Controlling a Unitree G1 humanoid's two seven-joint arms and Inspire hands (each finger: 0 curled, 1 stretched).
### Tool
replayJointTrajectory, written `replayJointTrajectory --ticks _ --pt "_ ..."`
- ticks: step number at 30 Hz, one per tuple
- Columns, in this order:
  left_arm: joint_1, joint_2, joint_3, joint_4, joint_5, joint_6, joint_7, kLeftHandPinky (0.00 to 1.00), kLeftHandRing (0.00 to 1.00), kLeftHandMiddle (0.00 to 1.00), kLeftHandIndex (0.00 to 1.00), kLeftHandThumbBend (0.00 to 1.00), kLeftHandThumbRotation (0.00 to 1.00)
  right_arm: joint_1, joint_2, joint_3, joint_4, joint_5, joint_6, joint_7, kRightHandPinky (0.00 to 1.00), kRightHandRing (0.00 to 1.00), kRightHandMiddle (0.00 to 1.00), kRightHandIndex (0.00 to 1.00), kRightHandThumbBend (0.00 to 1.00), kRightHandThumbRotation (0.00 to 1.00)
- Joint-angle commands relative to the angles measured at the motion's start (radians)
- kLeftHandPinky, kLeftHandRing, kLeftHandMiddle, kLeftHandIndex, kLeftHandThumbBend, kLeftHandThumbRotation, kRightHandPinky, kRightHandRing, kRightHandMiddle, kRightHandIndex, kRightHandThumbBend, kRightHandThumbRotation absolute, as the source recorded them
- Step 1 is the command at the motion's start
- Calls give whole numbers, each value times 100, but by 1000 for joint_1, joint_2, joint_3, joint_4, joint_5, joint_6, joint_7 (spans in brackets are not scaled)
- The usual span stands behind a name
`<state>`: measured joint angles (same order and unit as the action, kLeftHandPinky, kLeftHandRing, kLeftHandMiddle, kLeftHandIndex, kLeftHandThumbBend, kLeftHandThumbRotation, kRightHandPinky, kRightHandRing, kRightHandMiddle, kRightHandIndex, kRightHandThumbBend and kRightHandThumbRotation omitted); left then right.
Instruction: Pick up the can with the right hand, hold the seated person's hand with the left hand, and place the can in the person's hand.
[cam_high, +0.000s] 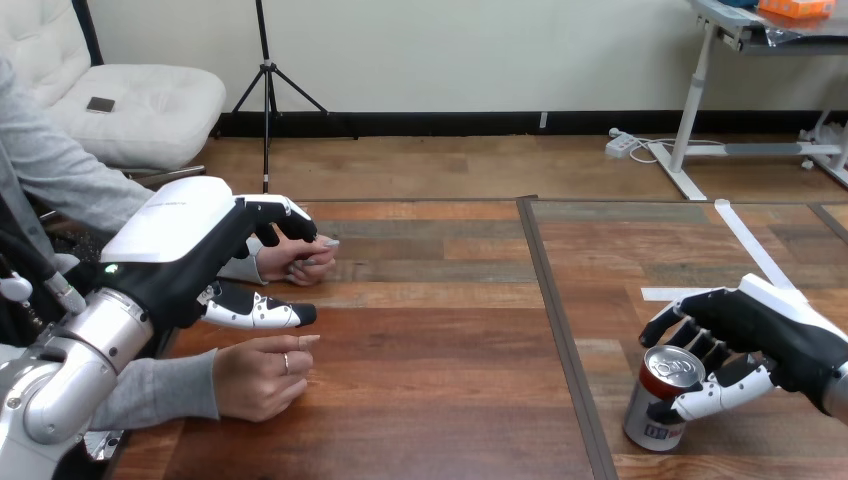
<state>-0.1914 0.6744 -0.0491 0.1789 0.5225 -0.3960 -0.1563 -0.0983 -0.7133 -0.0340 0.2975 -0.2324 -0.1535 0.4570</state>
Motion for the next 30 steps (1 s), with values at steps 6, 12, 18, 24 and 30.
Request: replayJointTrajectory --ticks 6,12,18,24,30 --pt "-37 32 20 -48 4 -10 9 55 67 71 64 68 23 -80 -17 -6 -10 -44 -38 -73 42 44 48 51 85 0" --pt "-38 34 21 -44 5 -18 20 54 66 70 63 68 22 -92 -14 -4 7 -68 -70 -106 37 39 43 45 84 0" --pt "-38 38 21 -46 3 -17 18 53 66 70 62 68 21 -101 -12 -3 14 -80 -89 -121 34 36 40 43 84 0" --pt "-36 38 22 -57 0 -5 10 53 66 70 62 67 21 -105 -9 -4 10 -80 -99 -122 31 34 39 42 84 0" --pt "-36 39 22 -59 3 -7 14 53 66 70 62 67 20 -112 -8 -1 9 -83 -99 -120 31 35 40 42 83 0"
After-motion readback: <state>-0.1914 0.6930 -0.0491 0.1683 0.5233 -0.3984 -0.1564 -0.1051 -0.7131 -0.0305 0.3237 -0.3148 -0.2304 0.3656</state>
